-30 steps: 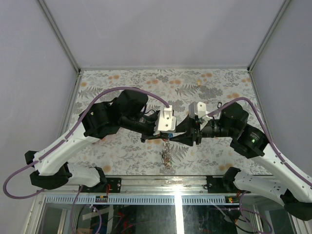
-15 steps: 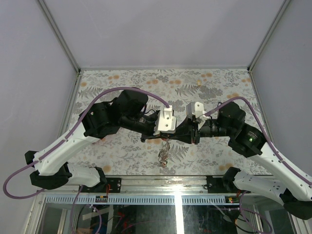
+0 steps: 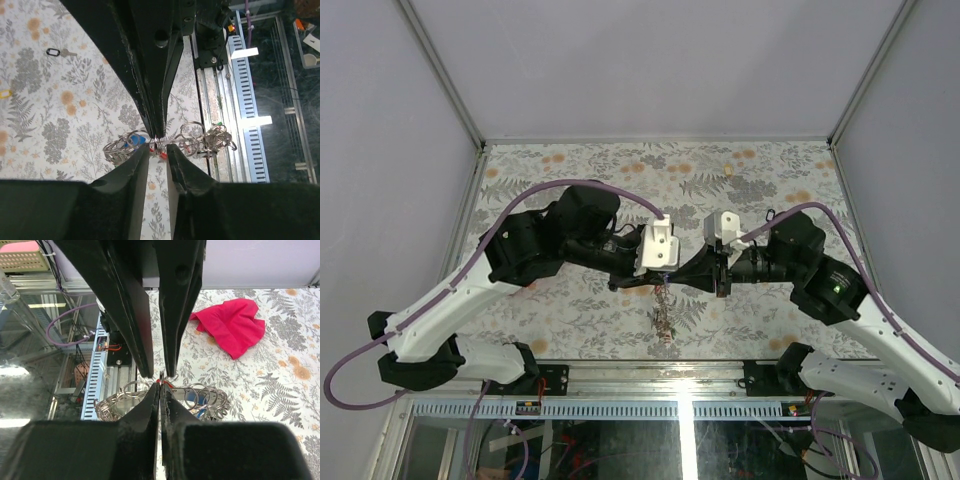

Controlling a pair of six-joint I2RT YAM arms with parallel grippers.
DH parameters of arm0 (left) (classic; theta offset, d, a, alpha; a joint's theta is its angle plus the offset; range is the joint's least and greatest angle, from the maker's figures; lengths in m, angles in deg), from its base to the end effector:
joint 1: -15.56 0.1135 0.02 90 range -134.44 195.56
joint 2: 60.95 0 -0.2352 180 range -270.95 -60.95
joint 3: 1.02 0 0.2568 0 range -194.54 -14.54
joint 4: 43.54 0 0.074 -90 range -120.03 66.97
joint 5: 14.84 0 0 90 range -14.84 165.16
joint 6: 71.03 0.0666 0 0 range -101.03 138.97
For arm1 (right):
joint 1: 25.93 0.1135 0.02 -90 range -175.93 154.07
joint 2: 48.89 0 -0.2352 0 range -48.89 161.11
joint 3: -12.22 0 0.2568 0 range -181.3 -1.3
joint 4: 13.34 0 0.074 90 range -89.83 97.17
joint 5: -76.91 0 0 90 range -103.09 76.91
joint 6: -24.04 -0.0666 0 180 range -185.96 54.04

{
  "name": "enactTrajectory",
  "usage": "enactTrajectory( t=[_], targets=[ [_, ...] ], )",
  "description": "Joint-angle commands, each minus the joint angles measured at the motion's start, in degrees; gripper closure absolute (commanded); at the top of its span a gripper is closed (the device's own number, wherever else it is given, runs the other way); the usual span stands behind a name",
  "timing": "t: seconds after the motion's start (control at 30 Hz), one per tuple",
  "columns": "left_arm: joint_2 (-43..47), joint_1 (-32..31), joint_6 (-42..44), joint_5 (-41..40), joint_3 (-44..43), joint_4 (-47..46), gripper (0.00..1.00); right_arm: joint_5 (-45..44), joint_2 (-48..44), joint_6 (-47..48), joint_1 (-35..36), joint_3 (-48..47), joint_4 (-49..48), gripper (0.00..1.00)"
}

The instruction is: Put the keys on the keyring

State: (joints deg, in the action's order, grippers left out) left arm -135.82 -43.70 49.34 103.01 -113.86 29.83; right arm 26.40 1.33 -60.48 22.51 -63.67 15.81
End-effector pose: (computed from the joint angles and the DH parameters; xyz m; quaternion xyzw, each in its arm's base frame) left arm 0.1109 -0.2474 0.4216 0.6862 0.5341 -0.3181 0.3778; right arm 0.1183 0.1973 0.3979 -0.5171 0.5060 0.4651 0.5101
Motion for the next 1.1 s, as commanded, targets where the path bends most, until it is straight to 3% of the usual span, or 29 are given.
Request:
enactTrajectory(
  t=[0.0,0.23,0.67,1.07],
  targets=[
    [4.3,-0.3,-2.0,-1.0,2.0,-7.8,0.74,-2.6,-3.8,-0.1,0.3,0.4,-2.9,1.0],
    [8.9,-0.2,-5.9,-3.2,7.3,-14.6,0.7,-3.3,-5.9,-0.4,0.3,-1.7,-2.4,1.0],
    [16.4,-0.1,-15.1,-1.8,19.8,-34.3,0.69,-3.0,-10.7,-7.0,0.3,1.8,-16.1,1.0],
    [16.7,-0.1,-17.8,2.2,22.9,-39.6,0.65,-2.6,-10.8,-9.6,0.2,3.0,-21.1,1.0]
  ],
)
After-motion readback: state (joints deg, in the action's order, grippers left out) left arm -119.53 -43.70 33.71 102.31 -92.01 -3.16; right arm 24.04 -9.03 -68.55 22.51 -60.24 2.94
